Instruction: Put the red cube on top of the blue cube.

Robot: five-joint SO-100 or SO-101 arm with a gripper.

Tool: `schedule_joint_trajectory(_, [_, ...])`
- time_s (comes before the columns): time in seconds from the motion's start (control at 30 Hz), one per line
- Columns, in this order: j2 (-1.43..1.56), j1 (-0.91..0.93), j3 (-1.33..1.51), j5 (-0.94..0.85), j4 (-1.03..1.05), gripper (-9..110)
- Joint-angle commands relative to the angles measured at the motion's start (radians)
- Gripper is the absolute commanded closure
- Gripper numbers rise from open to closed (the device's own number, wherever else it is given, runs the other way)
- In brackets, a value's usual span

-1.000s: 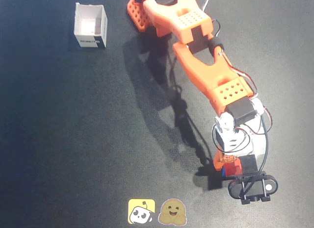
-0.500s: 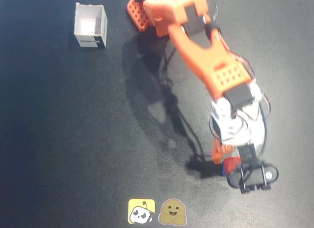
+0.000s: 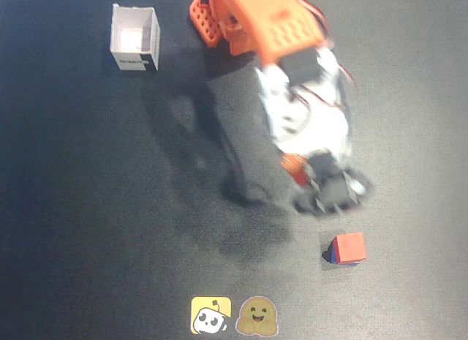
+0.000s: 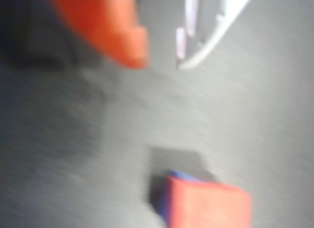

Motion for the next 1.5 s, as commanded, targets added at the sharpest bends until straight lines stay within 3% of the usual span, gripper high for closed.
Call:
schedule_joint_trajectory(0.0, [0.172,0.075,0.135,-0.066,-0.038,101])
schedule_joint_trajectory(0.2, [0.377,0.221,0.414,-0.150,-0.104,101])
schedule_joint_trajectory(0.47, [0.750,0.268,0.787,-0.143,-0.172,101])
schedule_joint_trajectory(0.73, [1.213,0.310,0.996,-0.133,0.051,101])
schedule_joint_trajectory(1.0, [1.233,0.359,0.996,-0.120,0.213,101])
schedule_joint_trajectory(1.47, [1.233,0.357,0.996,-0.146,0.213,101])
